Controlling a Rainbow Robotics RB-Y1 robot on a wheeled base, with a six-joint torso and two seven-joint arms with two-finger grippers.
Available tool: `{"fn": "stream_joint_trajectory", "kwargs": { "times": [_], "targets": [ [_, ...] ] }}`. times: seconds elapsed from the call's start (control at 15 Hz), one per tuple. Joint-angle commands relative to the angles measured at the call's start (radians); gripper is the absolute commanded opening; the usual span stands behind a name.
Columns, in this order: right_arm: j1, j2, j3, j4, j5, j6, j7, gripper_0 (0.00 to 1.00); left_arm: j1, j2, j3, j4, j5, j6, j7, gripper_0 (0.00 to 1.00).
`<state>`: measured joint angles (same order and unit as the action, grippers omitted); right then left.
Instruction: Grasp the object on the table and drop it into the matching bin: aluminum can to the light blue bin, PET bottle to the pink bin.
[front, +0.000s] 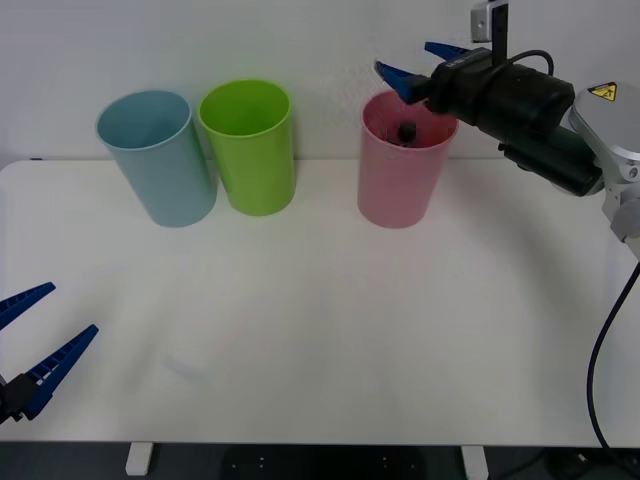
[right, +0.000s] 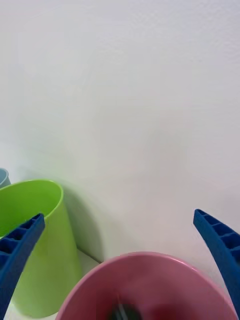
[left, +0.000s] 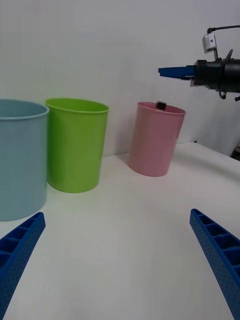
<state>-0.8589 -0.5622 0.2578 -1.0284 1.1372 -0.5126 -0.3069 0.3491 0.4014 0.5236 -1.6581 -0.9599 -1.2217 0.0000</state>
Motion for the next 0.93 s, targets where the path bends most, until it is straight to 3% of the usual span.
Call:
{"fn": "stream_joint_trajectory", "kwargs": {
  "times": [0.07, 0.4, 0.93],
  "targets": [
    [0.001, 0.001, 0.0, -0.001, -0.002, -0.003, 0.003, 1.0, 0.0, 0.0, 0.0, 0.0, 0.0, 0.0, 0.0, 1.0],
    [0.067, -0.001, -0.015, -0.098, -0.04, -0.011, 0.017, 1.0, 0.0, 0.0, 0.0, 0.0, 0.0, 0.0, 0.0, 1.0],
    [0.363, -0.053, -0.074, -0.479, -0.056, -0.017, 0.009, 1.0, 0.0, 0.0, 0.0, 0.0, 0.0, 0.0, 0.0, 1.0]
  ]
}}
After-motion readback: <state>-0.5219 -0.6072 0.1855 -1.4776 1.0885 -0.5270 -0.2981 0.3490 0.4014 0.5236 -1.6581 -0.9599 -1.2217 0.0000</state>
